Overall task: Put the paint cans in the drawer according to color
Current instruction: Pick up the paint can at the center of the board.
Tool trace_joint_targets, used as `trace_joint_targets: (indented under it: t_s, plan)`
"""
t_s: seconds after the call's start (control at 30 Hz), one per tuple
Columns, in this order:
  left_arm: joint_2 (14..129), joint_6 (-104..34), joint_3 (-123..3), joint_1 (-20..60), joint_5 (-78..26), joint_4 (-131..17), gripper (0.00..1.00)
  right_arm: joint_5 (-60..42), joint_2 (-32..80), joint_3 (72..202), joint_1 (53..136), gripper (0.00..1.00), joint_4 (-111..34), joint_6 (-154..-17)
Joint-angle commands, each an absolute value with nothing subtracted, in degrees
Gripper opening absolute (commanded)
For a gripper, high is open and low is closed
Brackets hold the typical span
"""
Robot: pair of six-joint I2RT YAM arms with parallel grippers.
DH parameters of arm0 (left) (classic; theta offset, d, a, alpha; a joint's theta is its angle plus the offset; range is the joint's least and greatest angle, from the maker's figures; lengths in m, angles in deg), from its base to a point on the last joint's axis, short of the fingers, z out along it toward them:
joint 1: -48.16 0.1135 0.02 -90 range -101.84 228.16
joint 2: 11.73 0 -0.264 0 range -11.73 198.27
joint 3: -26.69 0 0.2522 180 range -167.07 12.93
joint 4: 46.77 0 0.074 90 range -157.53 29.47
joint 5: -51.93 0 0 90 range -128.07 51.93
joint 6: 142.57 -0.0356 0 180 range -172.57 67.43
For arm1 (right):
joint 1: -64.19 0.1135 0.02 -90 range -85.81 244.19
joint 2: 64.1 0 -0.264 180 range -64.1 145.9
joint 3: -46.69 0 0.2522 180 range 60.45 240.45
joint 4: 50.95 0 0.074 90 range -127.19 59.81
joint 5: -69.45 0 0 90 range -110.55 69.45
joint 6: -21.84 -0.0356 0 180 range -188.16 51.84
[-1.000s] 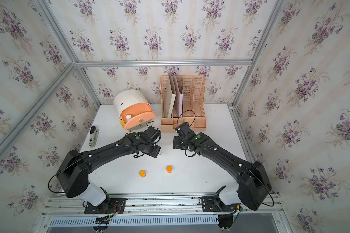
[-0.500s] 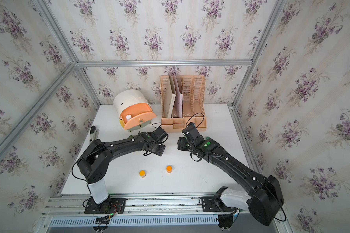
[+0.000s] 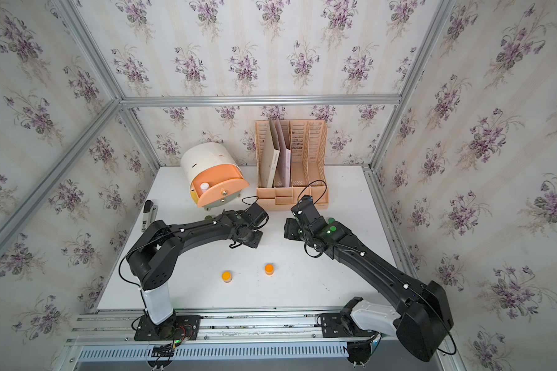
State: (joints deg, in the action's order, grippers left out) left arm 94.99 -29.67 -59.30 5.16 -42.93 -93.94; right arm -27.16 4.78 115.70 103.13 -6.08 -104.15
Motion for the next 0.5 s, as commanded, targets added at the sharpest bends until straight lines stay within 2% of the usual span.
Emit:
trace_joint_targets:
  t_s: [0.0, 0.23, 0.47]
  plan:
    - [92.11, -30.04, -61.69, 5.10, -43.26, -97.89, 0.24, -27.83, 4.37, 115.83, 103.05, 0.68, -6.41, -103.67]
    - [83.92, -34.43, -74.49, 4.48, -44.69, -112.32, 0.22, -27.48, 3.43, 115.43, 103.12, 0.68, -8.17, -103.43]
    - [84.69, -40.34, -94.78, 6.09, -49.68, -125.09, 0.22, -25.30, 2.70, 114.60, 103.09, 0.67, -11.02, -103.40]
